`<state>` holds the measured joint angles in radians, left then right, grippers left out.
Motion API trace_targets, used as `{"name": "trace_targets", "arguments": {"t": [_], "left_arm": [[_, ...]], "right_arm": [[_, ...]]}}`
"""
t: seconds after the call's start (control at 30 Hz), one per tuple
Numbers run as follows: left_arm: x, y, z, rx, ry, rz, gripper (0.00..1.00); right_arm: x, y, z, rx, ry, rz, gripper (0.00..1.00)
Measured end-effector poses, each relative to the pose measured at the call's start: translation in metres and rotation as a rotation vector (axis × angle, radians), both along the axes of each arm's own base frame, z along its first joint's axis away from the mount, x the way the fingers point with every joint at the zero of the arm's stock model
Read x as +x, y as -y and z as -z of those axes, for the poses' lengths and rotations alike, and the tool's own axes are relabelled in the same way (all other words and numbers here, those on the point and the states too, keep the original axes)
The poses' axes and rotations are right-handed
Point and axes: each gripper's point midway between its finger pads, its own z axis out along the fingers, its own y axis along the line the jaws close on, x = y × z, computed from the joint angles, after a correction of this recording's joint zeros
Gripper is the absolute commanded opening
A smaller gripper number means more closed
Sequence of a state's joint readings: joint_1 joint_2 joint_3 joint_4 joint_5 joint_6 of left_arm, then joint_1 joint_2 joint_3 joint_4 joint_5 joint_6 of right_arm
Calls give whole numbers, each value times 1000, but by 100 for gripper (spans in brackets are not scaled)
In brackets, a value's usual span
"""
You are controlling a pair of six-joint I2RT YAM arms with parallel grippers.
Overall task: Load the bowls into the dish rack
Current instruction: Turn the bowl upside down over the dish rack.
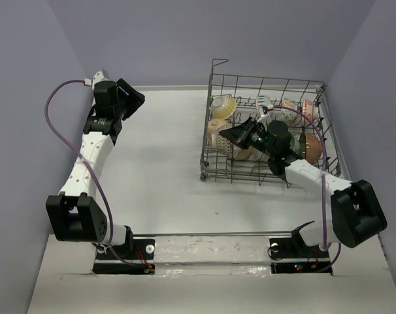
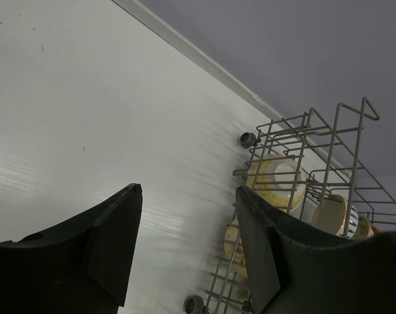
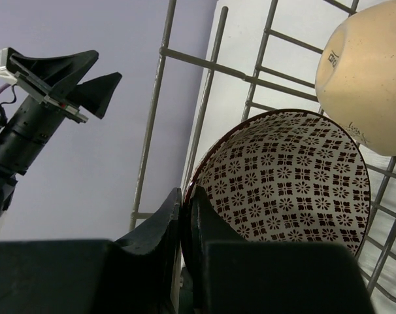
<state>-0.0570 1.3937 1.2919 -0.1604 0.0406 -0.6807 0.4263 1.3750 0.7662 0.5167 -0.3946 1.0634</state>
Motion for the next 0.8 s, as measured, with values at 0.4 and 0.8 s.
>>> {"name": "trace_targets", "arguments": {"t": [0.4,0.8], "left_arm": [[5,6,7,7,-19,11,68],[5,10,5,8,-16,18,68]], "right_arm": [[-9,-7,12,58,-78,-48,1],[-9,-10,37,47,-155,-66,1]]}}
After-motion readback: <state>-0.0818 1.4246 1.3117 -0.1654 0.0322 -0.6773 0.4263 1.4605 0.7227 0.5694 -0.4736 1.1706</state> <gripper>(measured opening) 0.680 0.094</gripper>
